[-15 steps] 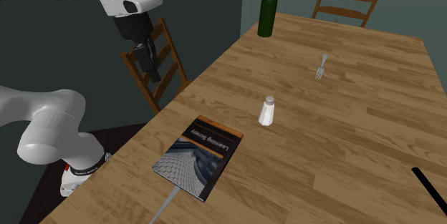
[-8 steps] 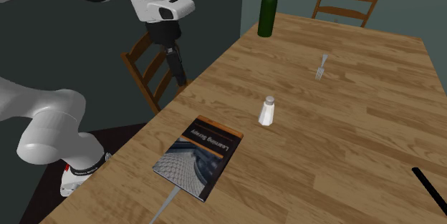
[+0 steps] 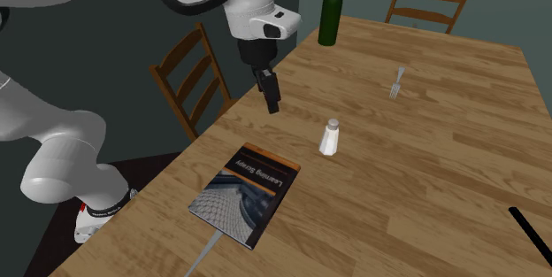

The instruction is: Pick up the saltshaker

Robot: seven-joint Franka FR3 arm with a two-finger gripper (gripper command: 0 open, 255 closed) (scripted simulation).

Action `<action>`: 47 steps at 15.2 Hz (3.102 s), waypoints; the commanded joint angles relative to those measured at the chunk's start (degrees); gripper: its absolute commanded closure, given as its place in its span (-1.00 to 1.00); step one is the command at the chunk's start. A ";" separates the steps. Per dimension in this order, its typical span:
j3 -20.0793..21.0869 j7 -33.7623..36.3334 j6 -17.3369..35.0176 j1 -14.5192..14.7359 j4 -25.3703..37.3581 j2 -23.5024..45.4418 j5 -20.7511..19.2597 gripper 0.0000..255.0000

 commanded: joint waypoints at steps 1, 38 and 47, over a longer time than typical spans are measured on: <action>-0.51 -0.74 0.80 -0.04 3.68 4.70 0.64 -1.00; -2.17 -5.34 -1.28 -1.65 32.06 32.63 5.65 1.00; -2.20 -5.24 -9.02 -1.83 41.46 34.30 5.74 1.00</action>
